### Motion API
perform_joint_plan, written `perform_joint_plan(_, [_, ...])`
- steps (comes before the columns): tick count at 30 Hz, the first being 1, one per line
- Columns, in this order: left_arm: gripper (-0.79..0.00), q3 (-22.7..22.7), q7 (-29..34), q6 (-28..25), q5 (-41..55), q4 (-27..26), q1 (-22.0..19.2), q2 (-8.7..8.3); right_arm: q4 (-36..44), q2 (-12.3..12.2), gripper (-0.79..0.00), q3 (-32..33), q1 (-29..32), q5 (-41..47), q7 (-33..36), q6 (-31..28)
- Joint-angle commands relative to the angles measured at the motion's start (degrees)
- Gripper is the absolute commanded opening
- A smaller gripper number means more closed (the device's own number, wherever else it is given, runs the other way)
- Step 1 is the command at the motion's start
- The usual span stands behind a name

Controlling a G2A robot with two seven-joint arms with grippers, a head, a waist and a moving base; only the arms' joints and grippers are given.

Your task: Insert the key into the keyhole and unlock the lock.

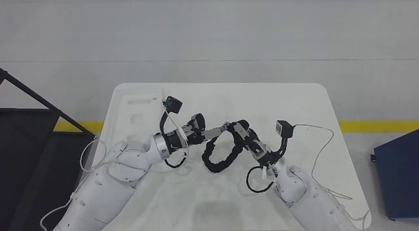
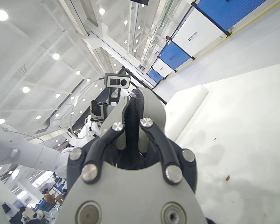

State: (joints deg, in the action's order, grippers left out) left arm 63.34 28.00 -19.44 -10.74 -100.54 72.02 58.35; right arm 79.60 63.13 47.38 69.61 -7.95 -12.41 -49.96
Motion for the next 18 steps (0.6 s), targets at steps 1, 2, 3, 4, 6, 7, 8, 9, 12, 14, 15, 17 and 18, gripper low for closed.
perform_joint_plan(1, [0.0, 0.7, 0.07, -0.29, 0.32, 0.12, 0.19, -0.06, -0.32, 0.1, -0.785, 0.3, 0.02, 1.57, 0.95, -1.17])
perform_joint_plan(2, [0.0, 1.13, 0.05, -0.46, 0.49, 0.18, 0.33, -0.09, -0.46, 0.19, -0.785, 0.31, 0.12, 2.78, 1.49, -2.05])
perform_joint_plan(3, [0.0, 1.68, 0.05, -0.71, 0.72, 0.23, 0.44, -0.15, -0.9, 0.24, -0.785, 0.5, 0.02, 3.36, 2.21, -2.28])
perform_joint_plan(4, [0.0, 2.2, 0.18, -0.99, 0.91, 0.28, 0.58, -0.21, -1.28, 0.28, -0.785, 0.76, -0.12, 3.42, 2.9, -2.09])
perform_joint_plan(6, [0.0, 3.53, 0.29, -1.48, 1.14, 0.46, 0.88, -0.37, -1.45, 0.41, -0.785, 1.17, -0.12, 3.46, 3.74, -1.81])
perform_joint_plan(7, [0.0, 4.15, 0.52, -1.73, 1.34, 0.57, 1.08, -0.45, -1.52, 0.47, -0.785, 1.38, -0.1, 3.25, 4.1, -1.54])
perform_joint_plan(8, [0.0, 4.7, 0.95, -1.99, 1.64, 0.71, 1.25, -0.54, -1.5, 0.56, -0.785, 1.54, 0.03, 3.29, 4.27, -1.45])
perform_joint_plan(9, [0.0, 5.21, 1.39, -2.28, 1.85, 0.86, 1.41, -0.62, -1.47, 0.66, -0.785, 1.64, 0.18, 3.58, 4.43, -1.48])
perform_joint_plan(12, [0.0, 6.19, 3.42, -5.57, 1.49, 0.91, 1.91, -0.9, -1.41, 1.05, -0.785, 1.53, 0.51, 5.77, 5.13, -2.25])
perform_joint_plan(14, [0.0, 6.87, 4.1, -9.31, -0.46, 1.62, 2.3, -1.13, -1.41, 1.37, -0.785, 1.11, 0.49, 8.62, 6.15, -3.42])
perform_joint_plan(15, [0.0, 7.23, 3.25, -11.82, -1.56, 1.83, 2.57, -1.18, -1.55, 1.51, -0.785, 0.97, 0.37, 10.34, 6.79, -4.18])
perform_joint_plan(17, [0.0, 7.7, 1.85, -17.16, -4.39, 2.49, 3.23, -1.3, -1.84, 1.72, -0.785, 0.83, 0.01, 13.88, 8.35, -5.71])
perform_joint_plan(18, [0.0, 7.69, 1.12, -20.5, -4.76, 2.93, 3.56, -1.32, -1.77, 1.82, -0.785, 0.66, -0.11, 16.17, 9.2, -6.69])
